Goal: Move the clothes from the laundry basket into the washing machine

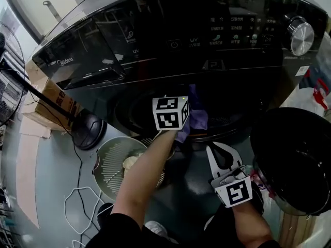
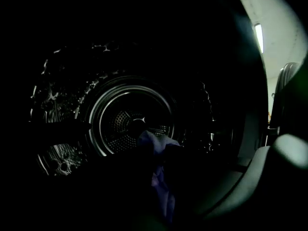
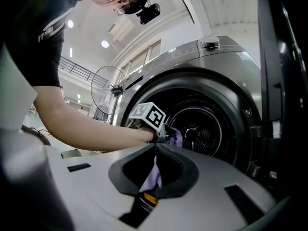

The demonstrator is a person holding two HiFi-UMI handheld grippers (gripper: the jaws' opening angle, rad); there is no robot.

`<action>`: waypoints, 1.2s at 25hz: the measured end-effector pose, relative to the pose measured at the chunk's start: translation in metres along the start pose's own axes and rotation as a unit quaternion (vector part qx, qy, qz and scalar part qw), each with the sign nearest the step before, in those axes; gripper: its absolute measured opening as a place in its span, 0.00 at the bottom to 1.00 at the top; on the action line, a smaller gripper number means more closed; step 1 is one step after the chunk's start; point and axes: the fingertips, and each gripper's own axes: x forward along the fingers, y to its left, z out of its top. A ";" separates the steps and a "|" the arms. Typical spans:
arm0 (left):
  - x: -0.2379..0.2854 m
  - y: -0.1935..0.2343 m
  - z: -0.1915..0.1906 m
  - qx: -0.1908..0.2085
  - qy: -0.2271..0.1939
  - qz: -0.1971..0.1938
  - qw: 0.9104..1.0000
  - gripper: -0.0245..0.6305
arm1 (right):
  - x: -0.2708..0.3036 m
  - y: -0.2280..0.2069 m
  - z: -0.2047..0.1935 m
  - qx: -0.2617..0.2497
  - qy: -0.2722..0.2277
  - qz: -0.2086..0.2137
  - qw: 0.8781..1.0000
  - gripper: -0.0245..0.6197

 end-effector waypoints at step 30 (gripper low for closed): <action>-0.193 -0.037 -0.059 0.026 0.022 -0.062 0.997 0.54 | 0.004 0.021 0.026 0.098 -0.011 0.023 0.995 0.06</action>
